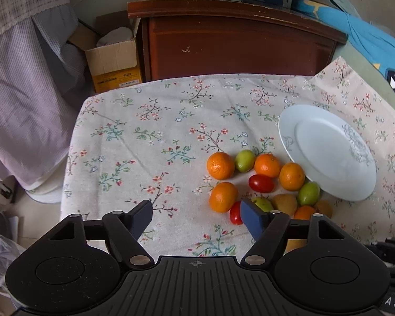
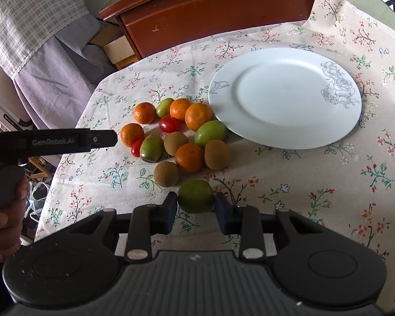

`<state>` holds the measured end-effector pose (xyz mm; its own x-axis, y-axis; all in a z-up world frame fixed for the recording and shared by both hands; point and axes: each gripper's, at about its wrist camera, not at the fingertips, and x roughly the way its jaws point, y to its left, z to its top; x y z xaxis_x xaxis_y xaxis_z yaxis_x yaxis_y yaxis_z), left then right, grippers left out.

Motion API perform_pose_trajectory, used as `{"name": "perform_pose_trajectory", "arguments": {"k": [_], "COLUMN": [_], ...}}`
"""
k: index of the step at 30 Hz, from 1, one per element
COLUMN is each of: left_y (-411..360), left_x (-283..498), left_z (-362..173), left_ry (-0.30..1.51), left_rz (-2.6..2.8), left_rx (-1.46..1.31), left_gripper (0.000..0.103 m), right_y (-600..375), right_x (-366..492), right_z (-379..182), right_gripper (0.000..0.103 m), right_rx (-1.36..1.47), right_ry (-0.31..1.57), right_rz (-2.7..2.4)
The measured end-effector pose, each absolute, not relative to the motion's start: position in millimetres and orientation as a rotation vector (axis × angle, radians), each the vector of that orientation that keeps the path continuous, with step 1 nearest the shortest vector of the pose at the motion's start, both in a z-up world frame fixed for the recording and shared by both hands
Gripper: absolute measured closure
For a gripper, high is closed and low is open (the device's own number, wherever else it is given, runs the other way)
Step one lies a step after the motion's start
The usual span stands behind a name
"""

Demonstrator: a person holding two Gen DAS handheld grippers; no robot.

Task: Organize fruits
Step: 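Grasp the large green lime with the right tool while the left tool grasps a mandarin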

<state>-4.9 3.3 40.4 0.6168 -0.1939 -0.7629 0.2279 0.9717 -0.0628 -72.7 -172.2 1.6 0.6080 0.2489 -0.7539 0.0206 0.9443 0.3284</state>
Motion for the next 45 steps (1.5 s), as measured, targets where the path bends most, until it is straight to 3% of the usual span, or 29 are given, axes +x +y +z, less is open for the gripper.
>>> {"name": "perform_pose_trajectory", "arguments": {"k": [8,13,17,21,26,45], "left_y": [-2,-6,-8,-10,-14,-25], "left_x": [7,17,22,22,22,2], "left_z": [33,25,17,13,13,39], "left_ry": [0.877,0.891,0.921,0.931,0.924,0.831], "left_rz": [-0.248,-0.242,-0.244,-0.267,-0.298,-0.337], "left_rx": [-0.022,-0.047,-0.066,-0.075,-0.074,0.027], "left_gripper": [0.032,0.039,0.053,0.059,0.073,0.076], "right_y": [-170,-168,-169,-169,-168,-174], "right_x": [-72,-71,-71,-70,-70,-71], "right_z": [-2,-2,-2,-2,-2,9], "right_gripper": [0.069,0.069,0.07,0.07,0.071,0.071], "right_rx": [0.34,0.325,0.331,0.332,0.325,0.368], "right_ry": [0.93,0.924,0.923,0.923,0.92,0.88], "right_rz": [0.137,0.138,0.138,0.135,0.132,0.118]}}
